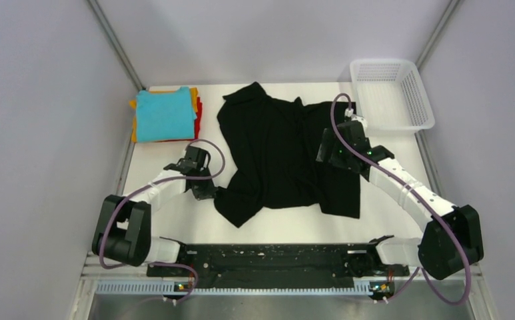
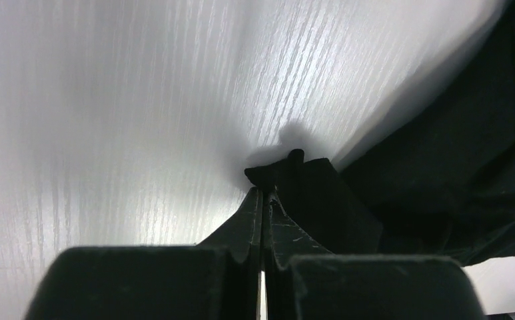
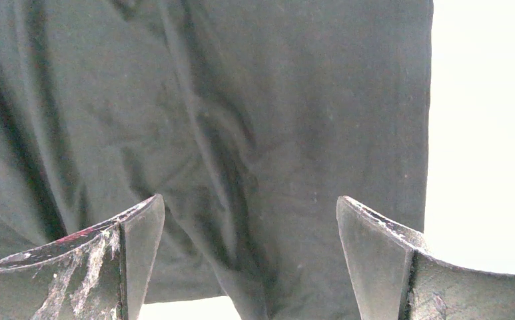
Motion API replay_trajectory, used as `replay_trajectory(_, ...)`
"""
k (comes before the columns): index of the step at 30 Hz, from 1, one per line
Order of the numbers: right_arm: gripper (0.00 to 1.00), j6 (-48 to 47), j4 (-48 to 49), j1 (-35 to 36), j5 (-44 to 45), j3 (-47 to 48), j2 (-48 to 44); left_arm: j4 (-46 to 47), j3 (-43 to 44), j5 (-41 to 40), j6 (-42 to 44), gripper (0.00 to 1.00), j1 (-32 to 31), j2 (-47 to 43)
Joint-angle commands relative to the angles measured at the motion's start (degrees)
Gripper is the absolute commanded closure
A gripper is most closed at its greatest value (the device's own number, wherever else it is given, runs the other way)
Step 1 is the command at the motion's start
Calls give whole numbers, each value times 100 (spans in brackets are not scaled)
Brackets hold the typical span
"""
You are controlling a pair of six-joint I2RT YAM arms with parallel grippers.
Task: Fold and stack the t-shirts
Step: Flatten out the tshirt
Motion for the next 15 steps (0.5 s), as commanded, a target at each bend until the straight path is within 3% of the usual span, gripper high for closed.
replay_trajectory(1, 1, 245, -101, 21, 207, -219, -428, -123, -102, -129, 37, 100, 2, -418)
replay_trajectory(8, 1, 300, -228, 18, 151, -684, -925, -483, -302, -291, -148, 100, -5, -1354)
replay_trajectory(15, 1, 768, -1459, 24, 467, -1086, -1480, -265, -774, 87, -679, 100, -15, -2206)
